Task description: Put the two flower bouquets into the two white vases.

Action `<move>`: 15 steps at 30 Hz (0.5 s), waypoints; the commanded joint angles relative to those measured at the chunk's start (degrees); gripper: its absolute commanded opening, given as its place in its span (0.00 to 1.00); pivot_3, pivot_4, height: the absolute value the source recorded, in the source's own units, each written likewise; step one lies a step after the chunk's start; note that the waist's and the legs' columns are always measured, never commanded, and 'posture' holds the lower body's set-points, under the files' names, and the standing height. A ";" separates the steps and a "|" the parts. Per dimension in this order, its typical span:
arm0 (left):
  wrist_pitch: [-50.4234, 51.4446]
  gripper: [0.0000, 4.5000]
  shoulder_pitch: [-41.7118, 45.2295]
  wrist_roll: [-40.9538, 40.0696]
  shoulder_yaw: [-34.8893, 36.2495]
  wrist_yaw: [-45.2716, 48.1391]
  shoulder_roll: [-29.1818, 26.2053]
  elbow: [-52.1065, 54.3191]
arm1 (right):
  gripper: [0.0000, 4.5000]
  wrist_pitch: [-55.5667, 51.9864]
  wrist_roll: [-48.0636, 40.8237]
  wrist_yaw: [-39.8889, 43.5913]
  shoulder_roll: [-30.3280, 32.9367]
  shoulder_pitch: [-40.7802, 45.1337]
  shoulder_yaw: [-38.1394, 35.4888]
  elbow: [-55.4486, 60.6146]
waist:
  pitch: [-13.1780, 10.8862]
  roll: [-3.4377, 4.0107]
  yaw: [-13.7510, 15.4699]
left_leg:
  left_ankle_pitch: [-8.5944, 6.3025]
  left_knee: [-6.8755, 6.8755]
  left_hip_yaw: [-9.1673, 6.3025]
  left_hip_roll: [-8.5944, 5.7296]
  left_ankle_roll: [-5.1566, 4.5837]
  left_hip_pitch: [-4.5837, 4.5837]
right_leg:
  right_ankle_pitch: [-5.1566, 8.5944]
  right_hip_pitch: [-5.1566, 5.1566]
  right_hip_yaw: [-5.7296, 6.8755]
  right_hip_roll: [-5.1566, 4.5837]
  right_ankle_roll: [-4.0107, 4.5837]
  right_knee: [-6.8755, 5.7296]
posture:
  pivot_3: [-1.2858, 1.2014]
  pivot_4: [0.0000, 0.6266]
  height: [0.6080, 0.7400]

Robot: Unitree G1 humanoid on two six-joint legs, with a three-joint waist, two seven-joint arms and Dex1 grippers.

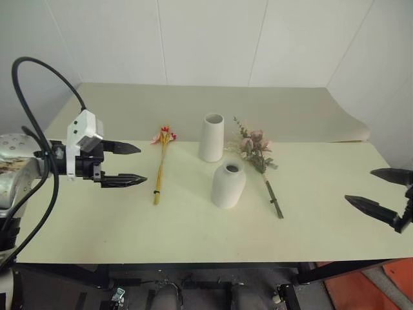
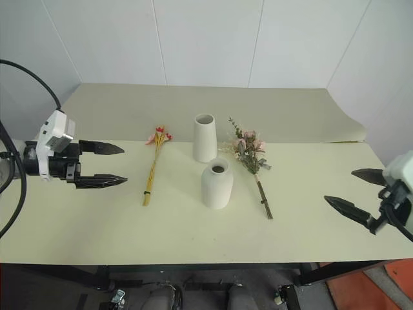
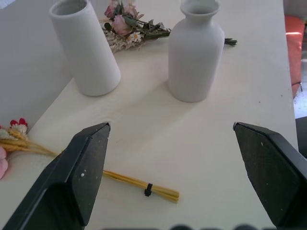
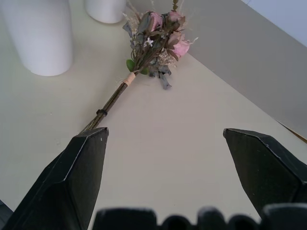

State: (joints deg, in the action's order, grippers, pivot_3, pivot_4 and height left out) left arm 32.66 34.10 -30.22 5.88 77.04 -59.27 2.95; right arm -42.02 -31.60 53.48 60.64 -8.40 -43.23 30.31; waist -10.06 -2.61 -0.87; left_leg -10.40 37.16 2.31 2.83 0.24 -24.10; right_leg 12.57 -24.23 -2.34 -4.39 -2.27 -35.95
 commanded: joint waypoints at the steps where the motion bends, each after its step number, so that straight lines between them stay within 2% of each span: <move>1: -1.31 0.99 2.85 0.69 -2.15 0.07 1.55 0.89 | 1.00 -2.21 1.00 -4.39 3.05 8.05 9.71 -3.17 | 0.00 0.00 -0.18 | 0.00 0.00 0.01 -0.01 0.00 0.01 | 0.02 0.00 -0.02 -0.01 0.03 0.00 | 0.52 0.24 1.00; 6: -1.54 0.99 4.26 1.47 -4.79 -0.24 4.59 0.76 | 1.00 -10.03 2.74 -7.09 1.75 27.74 31.32 -12.02 | -0.02 0.00 -0.46 | 0.00 -0.02 0.02 0.00 -0.01 -0.04 | -0.06 -0.10 -0.06 0.04 -0.04 -0.04 | 0.52 0.24 1.00; 8: -1.47 0.99 4.29 1.67 -5.60 -0.27 5.36 0.88 | 1.00 -13.66 6.67 -9.53 -2.44 37.88 40.48 -20.13 | -0.02 -0.03 -0.54 | 0.01 -0.04 0.01 0.00 -0.01 -0.15 | -0.10 -0.20 -0.05 0.04 -0.09 -0.05 | 0.52 0.24 1.00; 11: -1.85 0.99 4.45 2.26 -6.50 0.23 5.69 0.26 | 1.00 -17.78 10.40 -10.85 -8.19 48.85 48.42 -31.09 | -0.03 -0.03 -0.76 | 0.01 0.00 0.01 -0.02 -0.02 -0.20 | -0.15 -0.25 -0.07 0.05 -0.10 -0.07 | 0.52 0.24 1.00; 15: -3.59 0.99 6.16 3.75 -7.52 1.74 5.75 -2.24 | 1.00 -17.44 14.79 -9.18 -13.72 58.22 55.61 -44.03 | -0.05 0.00 -0.42 | 0.01 -0.03 0.00 -0.01 -0.02 -0.37 | -0.38 -0.44 -0.04 0.06 0.30 -0.10 | 0.52 0.24 1.00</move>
State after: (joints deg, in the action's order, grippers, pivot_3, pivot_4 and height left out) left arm 30.77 38.24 -27.01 -1.65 77.85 -53.19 1.12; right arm -59.38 -19.15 43.82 47.49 46.57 11.22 -9.73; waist -10.11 -2.61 -1.29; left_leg -10.39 37.13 2.31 2.81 0.22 -24.56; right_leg 12.18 -24.76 -2.38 -4.32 -1.97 -36.06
